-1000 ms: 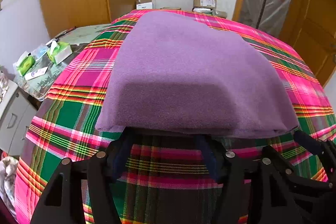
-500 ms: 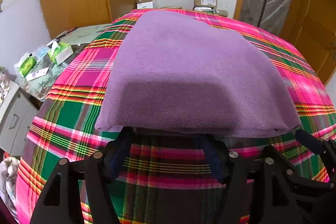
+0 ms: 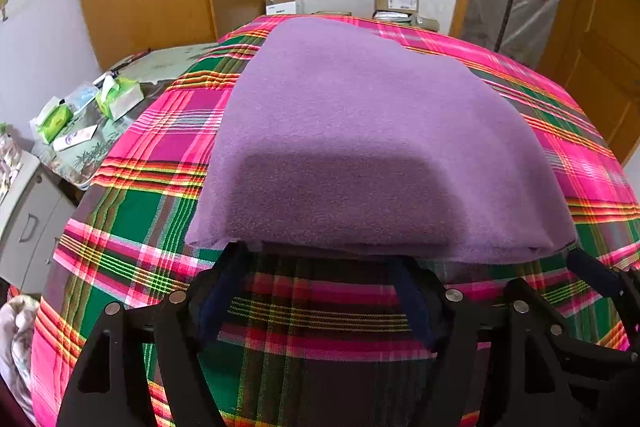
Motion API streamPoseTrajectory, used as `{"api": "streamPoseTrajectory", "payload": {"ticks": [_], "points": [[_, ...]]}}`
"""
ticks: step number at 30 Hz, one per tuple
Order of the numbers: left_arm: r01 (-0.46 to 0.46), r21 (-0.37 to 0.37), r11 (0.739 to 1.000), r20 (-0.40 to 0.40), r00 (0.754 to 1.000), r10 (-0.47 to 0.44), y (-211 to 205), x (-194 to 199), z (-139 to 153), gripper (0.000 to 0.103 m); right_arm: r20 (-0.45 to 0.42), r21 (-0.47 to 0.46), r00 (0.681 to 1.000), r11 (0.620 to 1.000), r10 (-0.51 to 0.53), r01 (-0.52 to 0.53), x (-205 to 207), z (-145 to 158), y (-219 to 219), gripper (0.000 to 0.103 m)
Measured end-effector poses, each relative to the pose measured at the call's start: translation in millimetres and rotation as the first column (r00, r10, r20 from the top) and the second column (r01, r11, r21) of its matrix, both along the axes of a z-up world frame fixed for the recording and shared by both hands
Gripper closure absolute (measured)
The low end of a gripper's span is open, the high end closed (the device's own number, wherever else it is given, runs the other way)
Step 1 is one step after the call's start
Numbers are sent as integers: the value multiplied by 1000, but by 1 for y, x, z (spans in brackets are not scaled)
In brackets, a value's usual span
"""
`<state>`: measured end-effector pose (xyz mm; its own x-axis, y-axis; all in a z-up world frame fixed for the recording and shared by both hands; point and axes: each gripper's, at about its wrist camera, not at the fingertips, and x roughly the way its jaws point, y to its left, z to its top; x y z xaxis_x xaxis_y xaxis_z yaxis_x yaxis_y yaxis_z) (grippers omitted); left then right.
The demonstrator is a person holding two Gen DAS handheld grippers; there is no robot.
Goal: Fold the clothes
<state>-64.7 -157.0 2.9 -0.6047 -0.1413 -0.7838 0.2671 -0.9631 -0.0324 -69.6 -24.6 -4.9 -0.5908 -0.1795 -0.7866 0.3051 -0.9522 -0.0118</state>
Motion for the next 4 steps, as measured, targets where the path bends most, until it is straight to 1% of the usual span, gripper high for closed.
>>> {"api": "streamPoseTrajectory", "payload": {"ticks": [4], "points": [[0,0,1000,0,1000,0,0,0,0,28,0,0,1000,1000,0,0,0,0,0,29]]}}
